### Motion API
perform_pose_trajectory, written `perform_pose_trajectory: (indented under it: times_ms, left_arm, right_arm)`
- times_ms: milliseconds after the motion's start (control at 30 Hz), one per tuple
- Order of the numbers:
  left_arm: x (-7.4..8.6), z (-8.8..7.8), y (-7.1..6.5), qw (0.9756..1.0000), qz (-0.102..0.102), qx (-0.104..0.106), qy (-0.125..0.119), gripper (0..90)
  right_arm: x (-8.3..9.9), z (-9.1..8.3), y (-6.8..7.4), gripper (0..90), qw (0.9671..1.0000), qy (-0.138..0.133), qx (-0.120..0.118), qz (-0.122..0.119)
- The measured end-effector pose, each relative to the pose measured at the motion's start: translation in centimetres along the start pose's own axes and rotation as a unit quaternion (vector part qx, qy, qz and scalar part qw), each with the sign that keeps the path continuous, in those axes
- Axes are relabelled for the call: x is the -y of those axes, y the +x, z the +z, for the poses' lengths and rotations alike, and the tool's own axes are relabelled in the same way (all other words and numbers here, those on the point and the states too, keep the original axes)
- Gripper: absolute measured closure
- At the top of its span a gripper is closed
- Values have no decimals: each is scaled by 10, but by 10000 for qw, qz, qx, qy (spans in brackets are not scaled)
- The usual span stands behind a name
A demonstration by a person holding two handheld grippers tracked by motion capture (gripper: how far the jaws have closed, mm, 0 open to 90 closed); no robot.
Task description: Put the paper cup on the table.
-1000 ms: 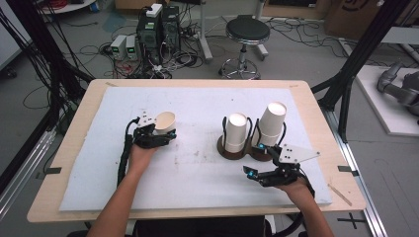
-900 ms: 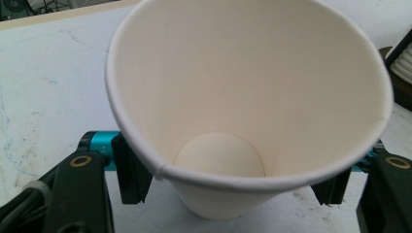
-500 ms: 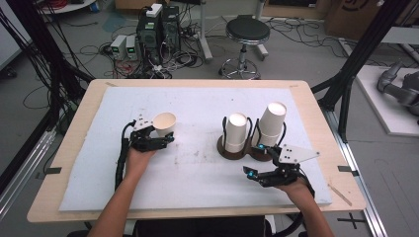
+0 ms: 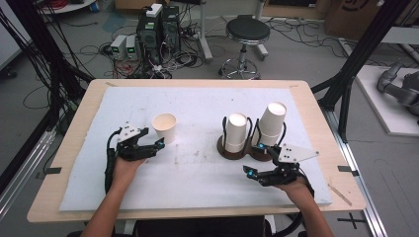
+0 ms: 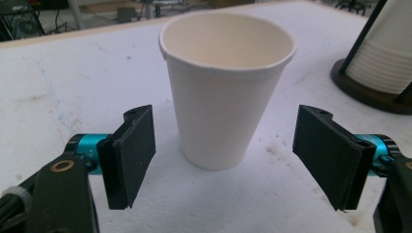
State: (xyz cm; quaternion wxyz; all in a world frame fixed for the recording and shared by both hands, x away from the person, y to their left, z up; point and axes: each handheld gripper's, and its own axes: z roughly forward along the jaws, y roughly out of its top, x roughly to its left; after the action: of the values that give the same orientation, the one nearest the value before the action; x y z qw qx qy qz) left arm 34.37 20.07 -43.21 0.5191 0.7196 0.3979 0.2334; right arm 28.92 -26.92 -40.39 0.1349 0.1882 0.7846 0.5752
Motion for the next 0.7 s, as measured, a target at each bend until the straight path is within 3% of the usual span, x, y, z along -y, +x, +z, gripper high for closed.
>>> perform_pose_trajectory:
  times_ms: [167, 367, 700]
  left_arm:
    - [-3, -20, -2, 9989, -70, 126, -452, 234]
    - [-14, -37, -10, 9941, 28, 267, -1053, 234]
    - [-15, -44, -17, 9908, 143, 579, -1216, 235]
  right_arm:
    - [1, -3, -2, 256, 10000, -7, 90, 33]
    - [1, -5, -4, 256, 9999, -9, 165, 41]
    - [2, -12, -8, 257, 9994, -17, 332, 62]
